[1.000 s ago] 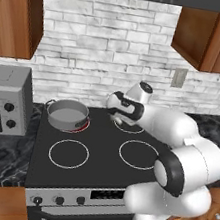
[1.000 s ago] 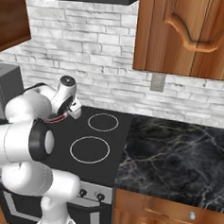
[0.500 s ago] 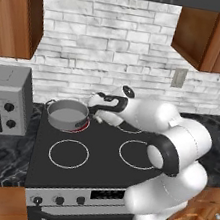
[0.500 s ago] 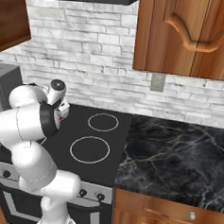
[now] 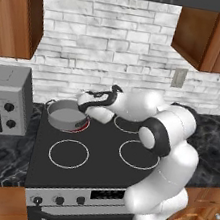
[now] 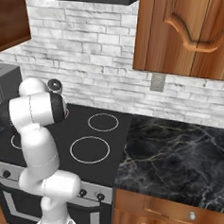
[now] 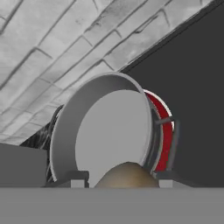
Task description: Turn on the burner for the pot on the stove. Wait thirty seconds for the pot to heat up. Then add the mushroom to the pot.
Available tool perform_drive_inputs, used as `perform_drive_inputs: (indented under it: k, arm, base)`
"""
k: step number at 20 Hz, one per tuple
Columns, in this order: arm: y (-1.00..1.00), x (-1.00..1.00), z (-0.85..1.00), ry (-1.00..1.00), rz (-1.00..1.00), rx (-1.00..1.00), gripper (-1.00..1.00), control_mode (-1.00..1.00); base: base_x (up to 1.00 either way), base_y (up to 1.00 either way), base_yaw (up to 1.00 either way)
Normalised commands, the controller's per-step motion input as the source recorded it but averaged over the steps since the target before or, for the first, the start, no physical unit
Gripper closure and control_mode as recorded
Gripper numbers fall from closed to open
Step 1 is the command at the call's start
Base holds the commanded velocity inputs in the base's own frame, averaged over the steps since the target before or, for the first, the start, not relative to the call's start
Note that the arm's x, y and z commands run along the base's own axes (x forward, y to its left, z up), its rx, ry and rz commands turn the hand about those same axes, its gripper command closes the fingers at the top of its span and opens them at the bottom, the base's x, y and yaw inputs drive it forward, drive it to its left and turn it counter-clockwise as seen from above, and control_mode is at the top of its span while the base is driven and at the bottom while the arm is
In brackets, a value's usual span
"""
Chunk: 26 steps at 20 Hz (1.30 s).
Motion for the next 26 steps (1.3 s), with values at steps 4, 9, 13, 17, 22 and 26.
perform_drive_inputs:
  k: [4, 9, 13, 17, 22, 26]
  arm:
    - [0.27, 0.5, 0.0, 0.01, 0.0, 0.0, 1.0, -1.0]
    - [0.31, 0.44, 0.0, 0.16, 0.0, 0.0, 1.0, -1.0]
    - [0.32, 0.2, 0.0, 0.02, 0.0, 0.0, 1.0, -1.0]
    - [0.42, 0.26, 0.0, 0.0, 0.0, 0.0, 1.0, -1.0]
    - [0.43, 0.27, -0.01, 0.03, 0.0, 0.0, 1.0, -1.0]
    - [0.18, 0.32, -0.13, 0.02, 0.0, 0.0, 1.0, -1.0]
  base:
    - [0.0, 0.0, 0.0]
    - [0.0, 0.0, 0.0]
    - [0.0, 0.0, 0.0]
    - [0.0, 0.0, 0.0]
    - [0.0, 0.0, 0.0]
    - [0.0, 0.0, 0.0]
